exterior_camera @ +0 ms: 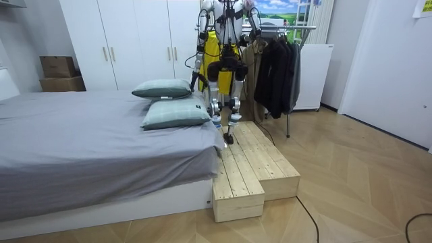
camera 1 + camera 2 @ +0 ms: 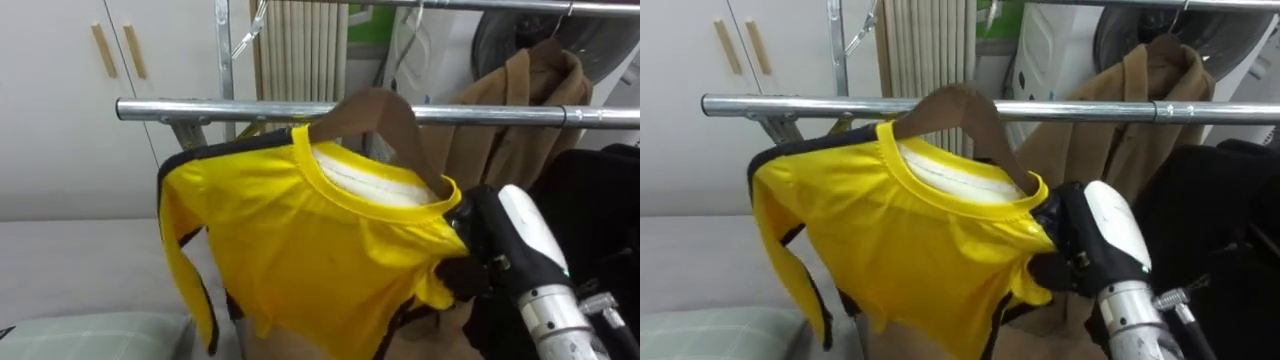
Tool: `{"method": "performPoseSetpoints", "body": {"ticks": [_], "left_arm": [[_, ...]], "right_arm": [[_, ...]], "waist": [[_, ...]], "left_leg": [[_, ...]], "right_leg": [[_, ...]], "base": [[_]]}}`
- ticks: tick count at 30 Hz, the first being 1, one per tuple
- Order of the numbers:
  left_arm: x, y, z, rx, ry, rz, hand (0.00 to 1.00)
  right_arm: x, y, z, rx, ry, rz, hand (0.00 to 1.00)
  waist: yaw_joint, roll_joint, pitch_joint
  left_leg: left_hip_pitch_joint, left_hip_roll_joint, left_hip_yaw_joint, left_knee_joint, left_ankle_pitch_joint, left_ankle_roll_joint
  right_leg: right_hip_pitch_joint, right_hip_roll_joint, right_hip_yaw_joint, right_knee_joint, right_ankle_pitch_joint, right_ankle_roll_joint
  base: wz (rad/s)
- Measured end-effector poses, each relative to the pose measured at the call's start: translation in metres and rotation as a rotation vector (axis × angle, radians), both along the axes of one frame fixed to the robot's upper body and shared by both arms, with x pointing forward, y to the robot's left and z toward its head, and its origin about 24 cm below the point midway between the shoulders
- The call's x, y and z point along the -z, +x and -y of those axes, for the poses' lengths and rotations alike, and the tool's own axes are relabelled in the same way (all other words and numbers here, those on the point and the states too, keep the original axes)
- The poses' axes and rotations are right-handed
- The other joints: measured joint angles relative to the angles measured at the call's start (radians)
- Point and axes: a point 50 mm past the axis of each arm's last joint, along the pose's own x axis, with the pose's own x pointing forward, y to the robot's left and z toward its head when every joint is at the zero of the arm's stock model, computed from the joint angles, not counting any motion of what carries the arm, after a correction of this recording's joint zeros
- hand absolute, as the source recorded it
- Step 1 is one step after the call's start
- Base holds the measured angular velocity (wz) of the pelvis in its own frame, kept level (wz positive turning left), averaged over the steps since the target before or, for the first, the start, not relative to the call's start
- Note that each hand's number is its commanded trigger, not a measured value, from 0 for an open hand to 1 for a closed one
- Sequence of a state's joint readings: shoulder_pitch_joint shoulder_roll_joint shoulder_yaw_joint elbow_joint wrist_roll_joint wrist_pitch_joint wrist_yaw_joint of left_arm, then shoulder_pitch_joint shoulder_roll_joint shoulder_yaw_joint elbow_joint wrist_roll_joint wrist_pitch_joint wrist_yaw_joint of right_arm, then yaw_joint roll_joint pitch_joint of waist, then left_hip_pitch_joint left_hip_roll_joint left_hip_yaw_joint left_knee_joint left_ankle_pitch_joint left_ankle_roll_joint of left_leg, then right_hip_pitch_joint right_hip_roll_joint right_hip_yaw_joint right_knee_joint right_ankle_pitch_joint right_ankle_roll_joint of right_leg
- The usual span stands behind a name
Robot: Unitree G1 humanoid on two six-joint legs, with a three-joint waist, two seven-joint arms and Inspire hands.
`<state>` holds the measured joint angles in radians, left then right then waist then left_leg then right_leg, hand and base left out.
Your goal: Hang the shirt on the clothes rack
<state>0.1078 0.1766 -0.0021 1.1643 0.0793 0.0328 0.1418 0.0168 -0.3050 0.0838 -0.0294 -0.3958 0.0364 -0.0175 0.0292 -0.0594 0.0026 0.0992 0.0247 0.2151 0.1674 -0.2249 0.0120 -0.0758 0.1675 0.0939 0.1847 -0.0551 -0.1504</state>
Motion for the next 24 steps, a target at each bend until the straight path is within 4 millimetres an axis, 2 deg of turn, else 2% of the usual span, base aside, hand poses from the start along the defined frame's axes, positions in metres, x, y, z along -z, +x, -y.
{"method": "performPoseSetpoints", "body": {"ticks": [4, 8, 11, 17, 24], "left_arm": [[-0.001, 0.003, 0.000, 0.002, -0.003, 0.014, 0.00], [-0.003, 0.006, -0.004, -0.037, -0.011, 0.045, 0.00], [-0.004, 0.008, -0.005, -0.038, -0.018, 0.061, 0.00], [-0.005, 0.012, -0.005, -0.036, -0.016, 0.081, 0.00], [-0.005, 0.009, -0.005, -0.039, -0.014, 0.077, 0.00]], "right_arm": [[0.015, 0.006, 0.007, -0.013, 0.026, -0.106, 1.00], [0.020, 0.018, 0.017, 0.008, 0.018, -0.159, 1.00], [0.024, 0.021, 0.023, 0.025, 0.016, -0.201, 1.00], [0.037, 0.025, 0.034, 0.045, 0.035, -0.295, 1.00], [0.048, 0.025, 0.038, 0.057, 0.081, -0.357, 1.00]], "waist": [[0.003, -0.003, 0.0018], [0.007, -0.021, 0.0083], [0.024, -0.029, 0.0069], [0.055, -0.032, 0.0052], [0.060, -0.032, 0.0067]], "left_leg": [[0.000, 0.004, 0.000, 0.000, 0.000, 0.000], [0.000, 0.001, -0.007, 0.001, 0.001, -0.001], [0.000, -0.001, -0.028, 0.001, 0.000, -0.001], [0.002, 0.000, -0.030, 0.001, 0.000, -0.001], [0.018, 0.000, -0.042, -0.001, 0.000, -0.001]], "right_leg": [[0.000, -0.001, -0.003, 0.001, -0.002, -0.003], [0.001, 0.000, -0.007, 0.001, -0.003, -0.006], [0.002, 0.001, -0.006, 0.001, -0.004, -0.007], [0.005, 0.001, -0.009, 0.001, -0.003, -0.009], [0.023, 0.000, -0.013, -0.003, -0.004, -0.008]], "base": [[0.00], [0.02], [0.00], [0.00], [0.02]]}}
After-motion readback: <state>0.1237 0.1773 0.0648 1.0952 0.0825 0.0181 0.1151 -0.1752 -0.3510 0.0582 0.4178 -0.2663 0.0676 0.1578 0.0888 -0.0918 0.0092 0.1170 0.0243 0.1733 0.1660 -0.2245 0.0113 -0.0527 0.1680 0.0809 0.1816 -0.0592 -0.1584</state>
